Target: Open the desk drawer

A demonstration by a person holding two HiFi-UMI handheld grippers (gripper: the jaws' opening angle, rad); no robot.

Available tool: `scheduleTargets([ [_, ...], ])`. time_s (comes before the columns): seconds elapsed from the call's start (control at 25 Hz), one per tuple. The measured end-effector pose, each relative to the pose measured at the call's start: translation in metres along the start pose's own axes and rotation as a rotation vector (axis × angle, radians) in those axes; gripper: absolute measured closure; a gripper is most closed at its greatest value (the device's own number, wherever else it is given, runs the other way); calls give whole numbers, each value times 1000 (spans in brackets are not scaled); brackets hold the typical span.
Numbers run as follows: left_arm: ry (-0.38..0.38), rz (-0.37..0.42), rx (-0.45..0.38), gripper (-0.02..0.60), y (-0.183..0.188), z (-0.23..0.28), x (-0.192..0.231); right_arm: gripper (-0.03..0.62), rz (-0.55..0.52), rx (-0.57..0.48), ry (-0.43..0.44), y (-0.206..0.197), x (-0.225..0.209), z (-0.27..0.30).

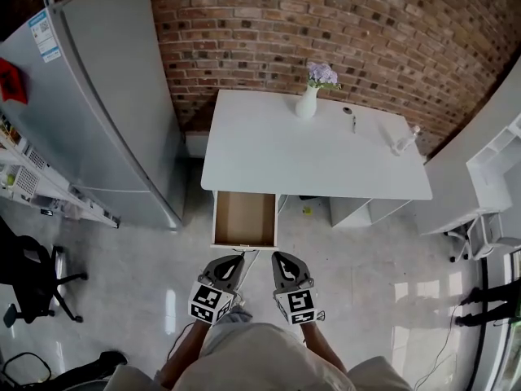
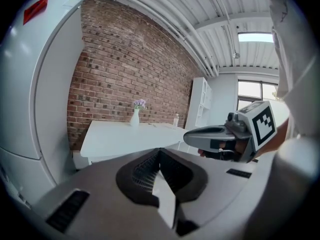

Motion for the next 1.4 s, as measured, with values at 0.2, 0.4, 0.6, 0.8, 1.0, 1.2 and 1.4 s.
scheduleTargets([
  [0.2,12,2,10,569,-10,-10,-46,577,-16,13,43,-11,8,-45],
  [0.4,23,6,32,569,-26,-29,-89,577,-4,17,68,-20,18,-85],
  [0.6,39,7,36,569,-42,-51,-126,577,26,24,94,-32,30,-122],
  [0.8,53,18,20,569,-48,-72,-156,577,31,14,97,-34,40,-155],
  [1.0,60,31,5,569,-56,-87,-183,577,22,-32,89,-37,44,-183],
  [1.2,67,40,0,569,-60,-102,-201,577,16,-45,89,-36,51,-202],
  [1.4,72,52,-9,569,-64,-108,-216,577,6,-58,87,-39,51,-219],
])
Point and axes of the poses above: the fingertips, and each gripper's own axes: z forward along the fingers, x to its left, y out of its top, the point moved 6 cm from there along -z, backward along the fingers, and after that the axes turned 9 degrees about -x, right-handed, at the moved point
